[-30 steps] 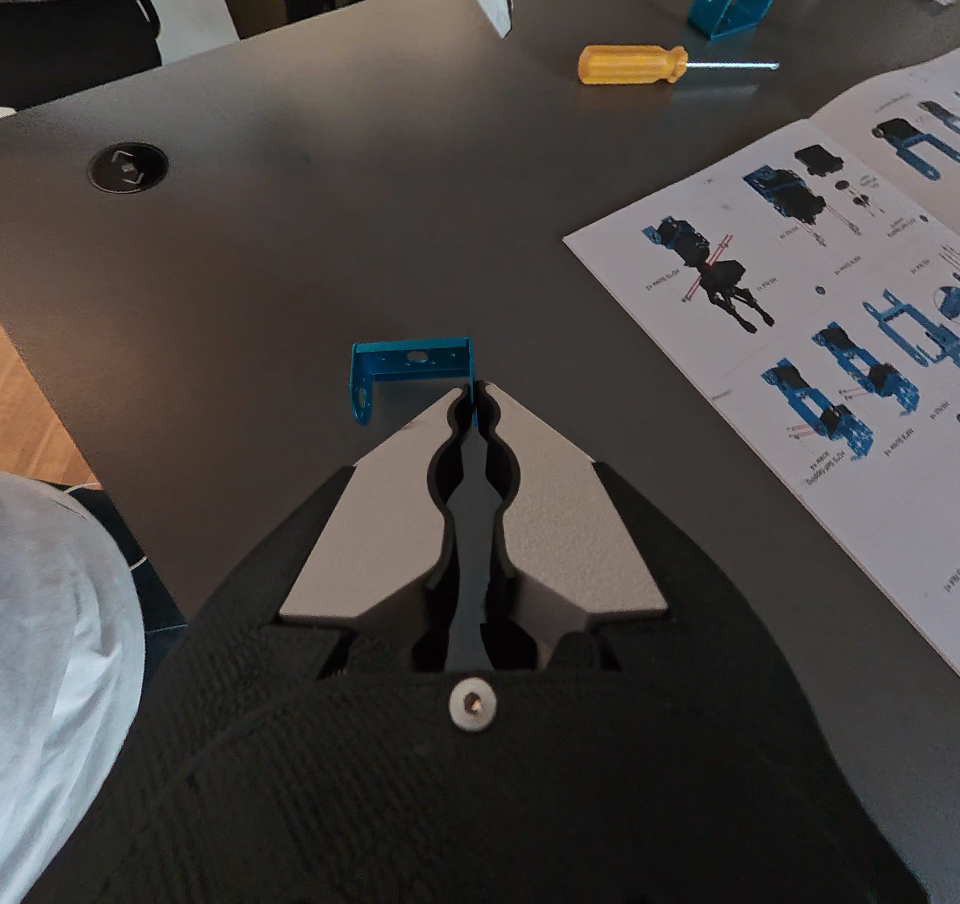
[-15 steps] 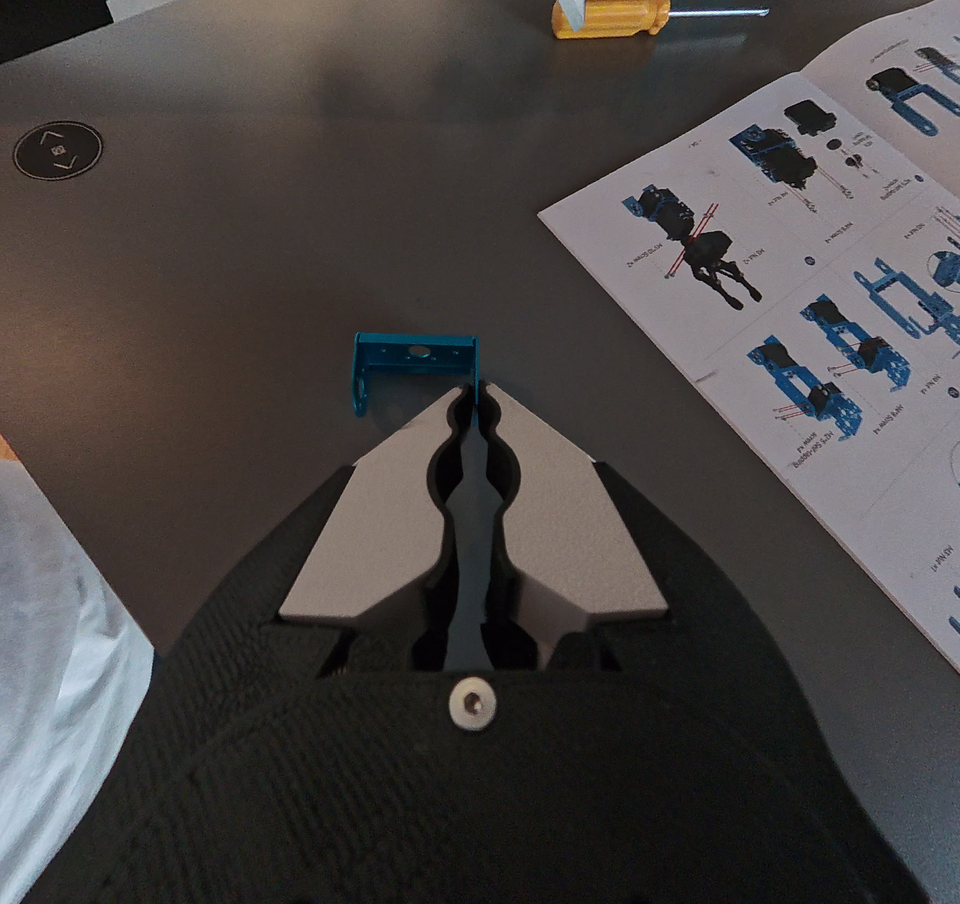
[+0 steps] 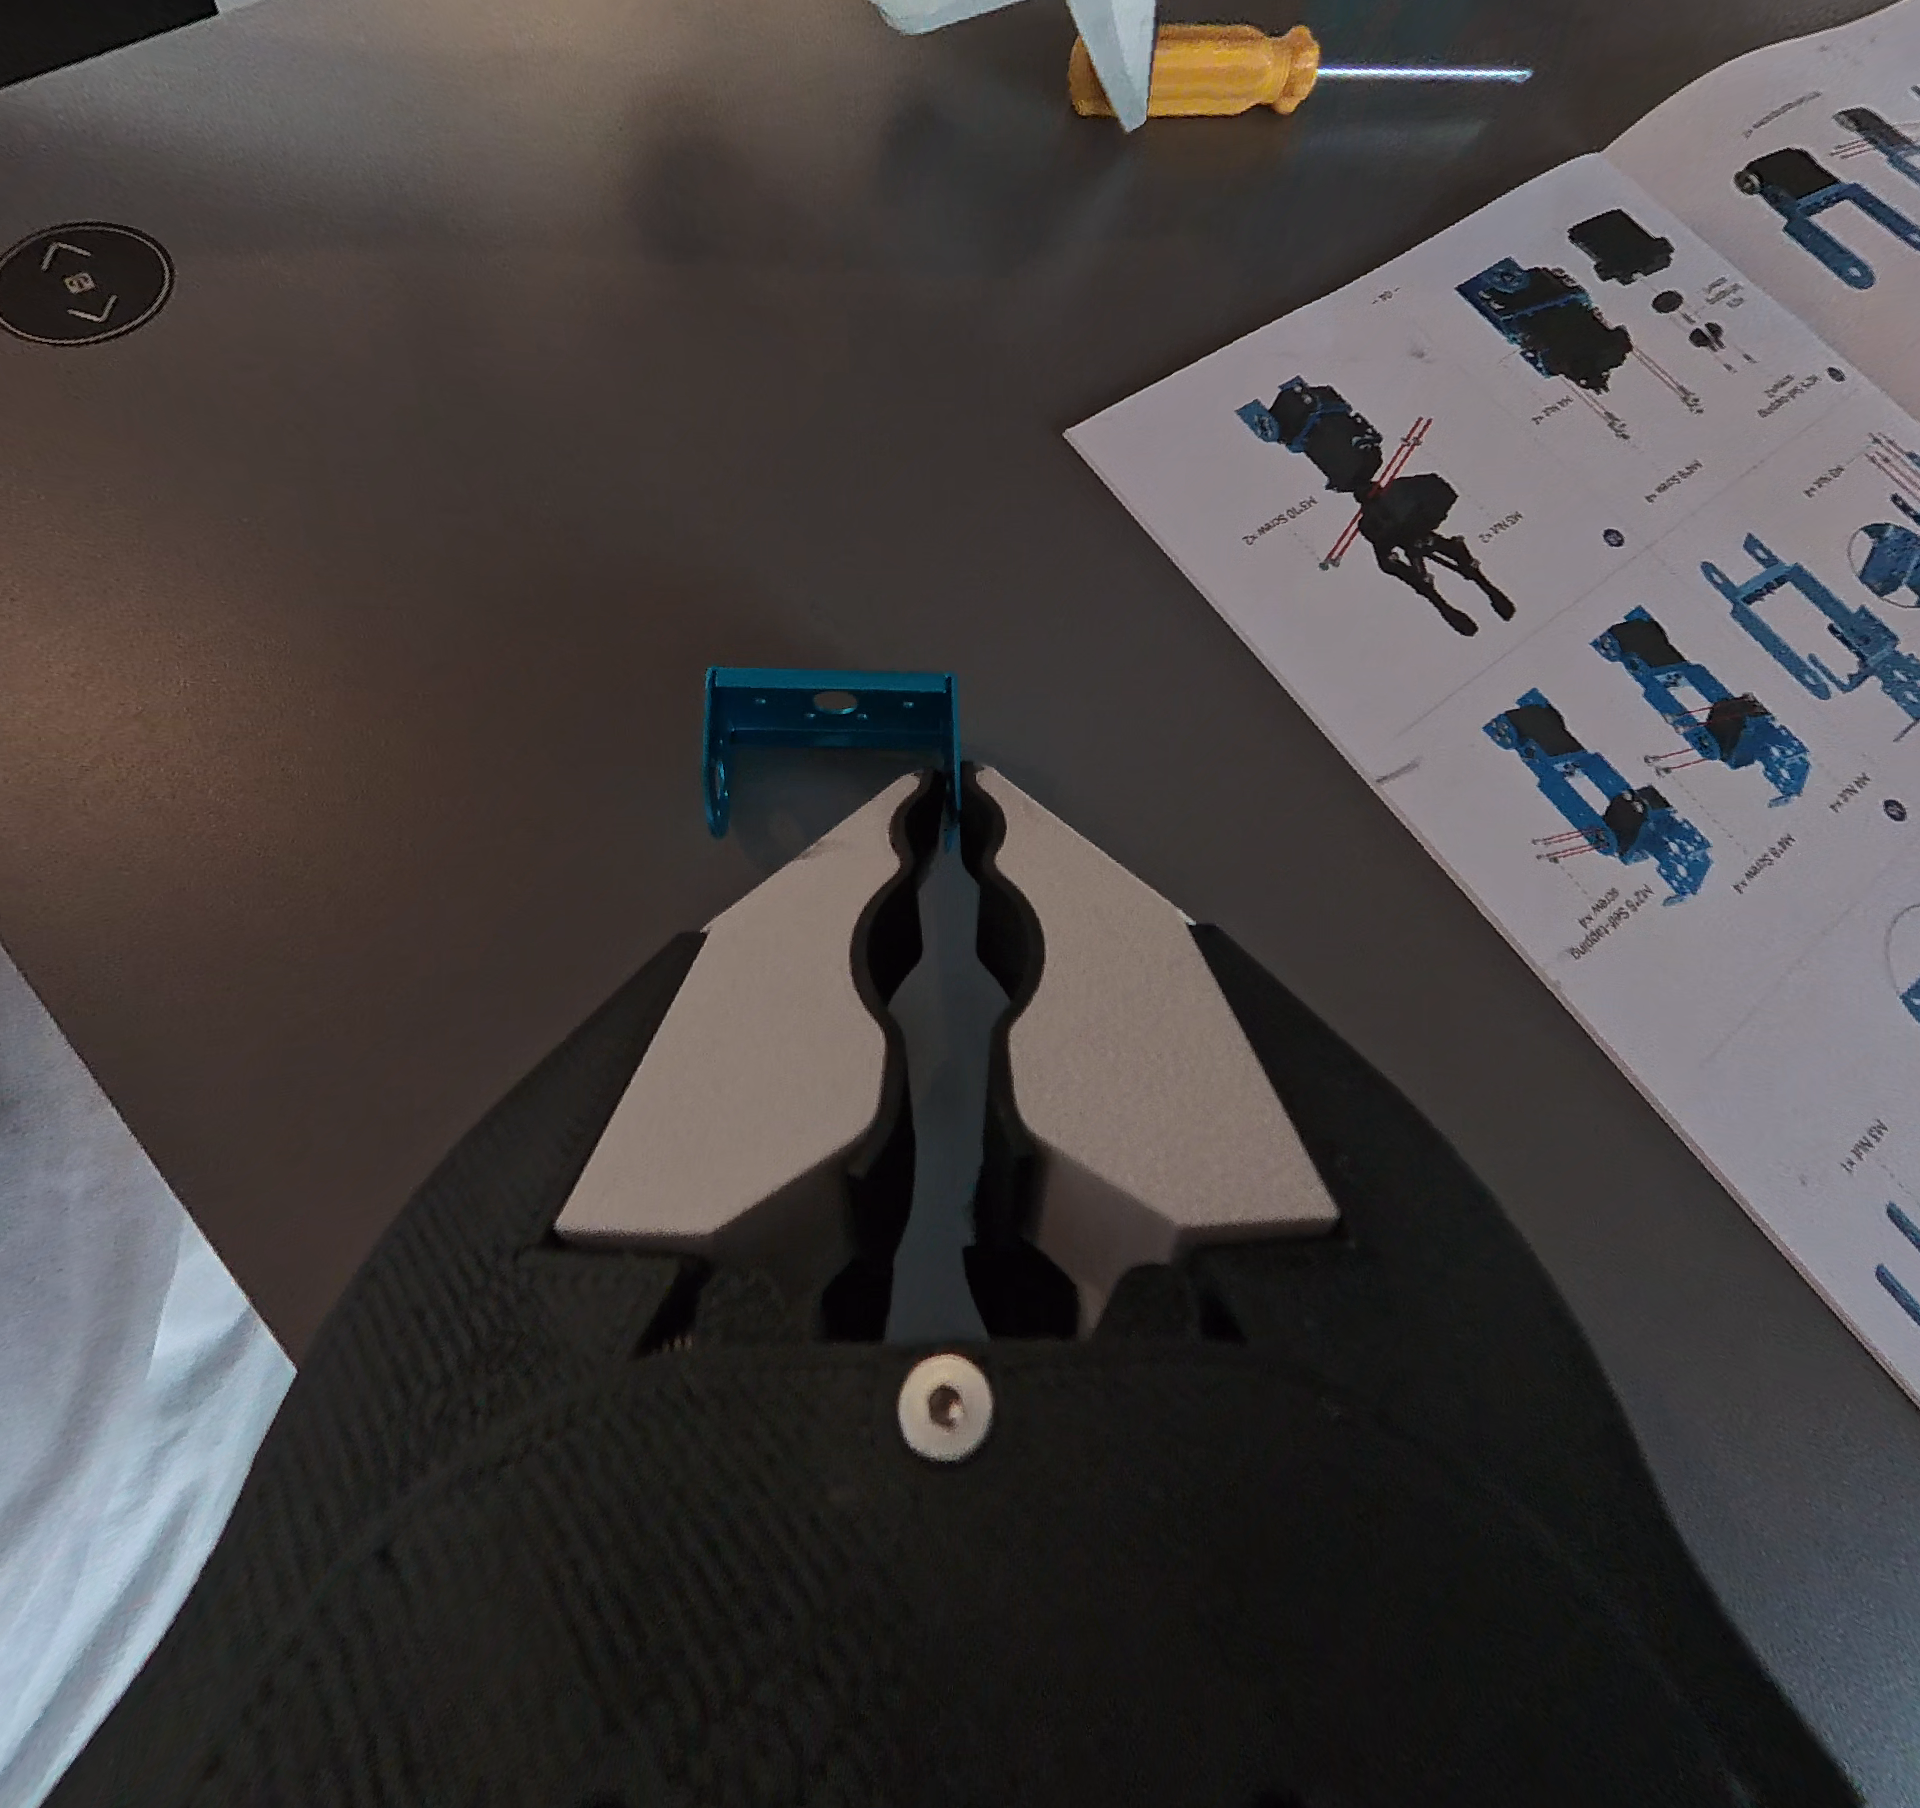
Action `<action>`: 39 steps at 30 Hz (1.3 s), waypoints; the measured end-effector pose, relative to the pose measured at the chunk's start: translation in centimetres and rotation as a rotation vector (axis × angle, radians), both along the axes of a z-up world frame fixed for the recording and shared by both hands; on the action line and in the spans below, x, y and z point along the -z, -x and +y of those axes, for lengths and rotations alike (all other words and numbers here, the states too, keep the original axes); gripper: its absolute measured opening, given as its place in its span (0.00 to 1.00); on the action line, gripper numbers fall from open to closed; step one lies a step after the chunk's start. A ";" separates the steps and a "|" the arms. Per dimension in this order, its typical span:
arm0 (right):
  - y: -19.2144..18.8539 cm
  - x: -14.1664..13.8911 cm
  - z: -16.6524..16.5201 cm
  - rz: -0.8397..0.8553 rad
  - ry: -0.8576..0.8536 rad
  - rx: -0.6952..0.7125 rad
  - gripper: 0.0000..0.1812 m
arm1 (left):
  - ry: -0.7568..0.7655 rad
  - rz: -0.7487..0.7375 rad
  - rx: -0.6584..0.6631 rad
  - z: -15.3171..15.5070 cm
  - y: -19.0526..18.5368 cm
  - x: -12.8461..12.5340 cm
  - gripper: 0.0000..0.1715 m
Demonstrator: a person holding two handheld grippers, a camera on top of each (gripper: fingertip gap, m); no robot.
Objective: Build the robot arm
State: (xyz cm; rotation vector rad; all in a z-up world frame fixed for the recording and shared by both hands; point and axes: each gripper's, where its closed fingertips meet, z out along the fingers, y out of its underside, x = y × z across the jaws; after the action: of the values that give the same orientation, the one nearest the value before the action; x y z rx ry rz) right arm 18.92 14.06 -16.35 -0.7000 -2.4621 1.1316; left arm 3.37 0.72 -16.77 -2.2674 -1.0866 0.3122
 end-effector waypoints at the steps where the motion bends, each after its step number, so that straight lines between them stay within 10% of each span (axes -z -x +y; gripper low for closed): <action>1: 0.0 0.0 0.0 -0.003 -0.001 -0.001 0.01 | -0.005 -0.002 0.002 0.1 -0.3 0.0 0.11; 12: 0.3 -0.7 1.7 0.006 0.051 0.133 0.15 | -0.146 -0.016 0.017 -0.1 -2.8 -1.9 0.21; 20: -3.4 -3.7 7.5 0.160 0.168 0.480 0.22 | -0.360 0.218 0.245 2.2 -8.4 -7.1 0.21; 39: -39.7 -3.4 27.3 0.496 0.146 1.263 0.33 | -0.627 0.443 0.586 15.4 -29.6 -14.5 0.52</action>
State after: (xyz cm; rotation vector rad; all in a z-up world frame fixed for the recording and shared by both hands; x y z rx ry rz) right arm 58.67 41.33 -12.91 -1.4625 -1.0973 0.7693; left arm 32.99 16.09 -2.29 -1.7228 -0.2130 0.1788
